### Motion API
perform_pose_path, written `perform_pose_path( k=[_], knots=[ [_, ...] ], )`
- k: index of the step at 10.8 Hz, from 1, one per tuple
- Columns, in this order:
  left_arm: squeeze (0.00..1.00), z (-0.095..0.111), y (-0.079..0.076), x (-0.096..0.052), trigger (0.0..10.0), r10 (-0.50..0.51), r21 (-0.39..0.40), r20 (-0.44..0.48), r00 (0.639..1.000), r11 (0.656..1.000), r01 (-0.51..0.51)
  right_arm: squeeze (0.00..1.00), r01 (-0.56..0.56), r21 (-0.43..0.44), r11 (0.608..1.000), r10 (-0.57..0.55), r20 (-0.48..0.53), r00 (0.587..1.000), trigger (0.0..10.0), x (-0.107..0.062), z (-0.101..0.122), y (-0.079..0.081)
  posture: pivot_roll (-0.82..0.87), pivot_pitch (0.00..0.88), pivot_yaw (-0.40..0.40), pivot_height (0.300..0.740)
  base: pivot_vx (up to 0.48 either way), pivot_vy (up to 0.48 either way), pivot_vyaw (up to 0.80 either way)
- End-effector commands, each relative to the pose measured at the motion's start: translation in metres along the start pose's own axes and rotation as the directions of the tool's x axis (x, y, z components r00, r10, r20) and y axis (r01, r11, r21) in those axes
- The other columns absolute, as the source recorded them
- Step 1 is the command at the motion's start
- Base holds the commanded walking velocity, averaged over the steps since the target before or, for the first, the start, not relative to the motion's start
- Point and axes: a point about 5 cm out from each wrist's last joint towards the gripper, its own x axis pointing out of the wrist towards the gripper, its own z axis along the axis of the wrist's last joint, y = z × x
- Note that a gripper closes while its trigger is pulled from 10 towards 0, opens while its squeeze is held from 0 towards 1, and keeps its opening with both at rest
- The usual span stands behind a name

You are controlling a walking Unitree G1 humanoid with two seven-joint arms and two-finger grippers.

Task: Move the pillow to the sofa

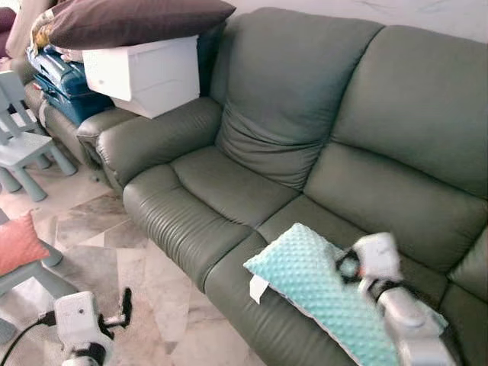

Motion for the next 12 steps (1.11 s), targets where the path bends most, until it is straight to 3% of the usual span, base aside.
perform_pose_path(
  k=[1,2,4,8,10,12],
  knots=[
    [0.0,0.001,0.008,0.003,10.0,0.002,-0.01,0.01,1.0,1.0,-0.002,0.0,0.046,0.032,0.998,-0.047,0.028,0.999,10.0,0.002,0.005,-0.005,-0.16,0.0,0.07,0.74,0.0,0.0,0.0],
    [0.0,0.004,0.005,0.011,10.0,-0.057,-0.024,0.015,0.998,0.998,0.057,0.0,0.081,0.079,0.994,-0.082,0.011,0.997,10.0,0.002,0.001,-0.01,-0.17,0.0,0.076,0.74,0.0,0.0,0.0],
    [0.0,0.026,-0.024,0.021,10.0,-0.201,0.013,0.059,0.978,0.98,0.2,0.0,0.01,0.088,0.996,-0.015,0.06,0.998,10.0,0.014,0.013,0.0,-0.17,0.0,0.065,0.74,0.0,0.0,0.0],
    [0.0,0.044,-0.047,0.015,10.0,-0.257,-0.001,0.121,0.959,0.966,0.259,0.0,-0.012,0.09,0.996,0.0,0.14,0.99,10.0,0.019,0.054,0.024,-0.16,0.0,0.044,0.74,0.0,0.0,0.0],
    [0.0,0.055,-0.065,0.019,10.0,-0.321,0.051,0.132,0.938,0.947,0.317,0.0,-0.022,0.088,0.996,0.009,0.147,0.989,10.0,0.017,0.063,0.03,-0.17,0.0,0.043,0.74,0.0,0.0,0.0],
    [0.0,0.06,-0.064,0.017,10.0,-0.314,0.052,0.139,0.939,0.95,0.309,0.0,-0.028,0.086,0.996,0.015,0.145,0.989,10.0,0.015,0.069,0.033,-0.16,0.0,0.04,0.74,0.0,0.0,0.0]
  ],
)
